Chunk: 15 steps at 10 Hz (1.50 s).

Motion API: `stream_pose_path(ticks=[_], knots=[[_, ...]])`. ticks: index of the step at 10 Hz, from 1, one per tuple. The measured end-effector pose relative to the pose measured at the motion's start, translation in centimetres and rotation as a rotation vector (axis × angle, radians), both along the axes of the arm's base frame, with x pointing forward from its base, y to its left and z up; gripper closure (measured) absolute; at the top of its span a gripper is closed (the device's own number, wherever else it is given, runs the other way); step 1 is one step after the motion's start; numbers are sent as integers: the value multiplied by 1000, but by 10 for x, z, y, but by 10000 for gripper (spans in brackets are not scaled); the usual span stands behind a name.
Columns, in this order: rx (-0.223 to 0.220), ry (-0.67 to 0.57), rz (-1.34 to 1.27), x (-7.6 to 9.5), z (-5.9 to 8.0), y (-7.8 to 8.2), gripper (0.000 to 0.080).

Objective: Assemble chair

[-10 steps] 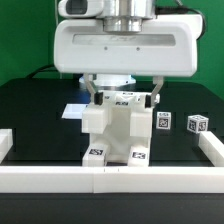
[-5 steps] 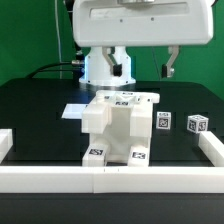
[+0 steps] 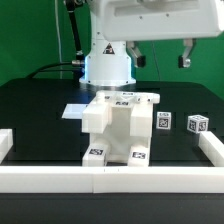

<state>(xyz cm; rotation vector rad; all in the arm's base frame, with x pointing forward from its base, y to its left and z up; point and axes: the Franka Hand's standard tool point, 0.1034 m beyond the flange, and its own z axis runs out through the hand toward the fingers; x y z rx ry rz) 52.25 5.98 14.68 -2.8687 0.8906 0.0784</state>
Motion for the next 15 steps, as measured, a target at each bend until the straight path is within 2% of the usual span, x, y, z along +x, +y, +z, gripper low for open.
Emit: stream_pose_path(ticks=[3, 4, 6, 7, 8, 10, 14, 15], knots=[[-1, 2, -5, -1, -1, -1, 151], [-2, 14, -56, -8, -4, 2, 151], [-15, 8, -132, -37, -8, 31, 151], [-22, 3, -135, -52, -17, 46, 151], [-29, 1, -117, -60, -23, 57, 151], [-37, 3, -120, -66, -30, 75, 151], [-38, 3, -124, -65, -31, 72, 151], [-46, 16, -171, -69, -37, 74, 151]])
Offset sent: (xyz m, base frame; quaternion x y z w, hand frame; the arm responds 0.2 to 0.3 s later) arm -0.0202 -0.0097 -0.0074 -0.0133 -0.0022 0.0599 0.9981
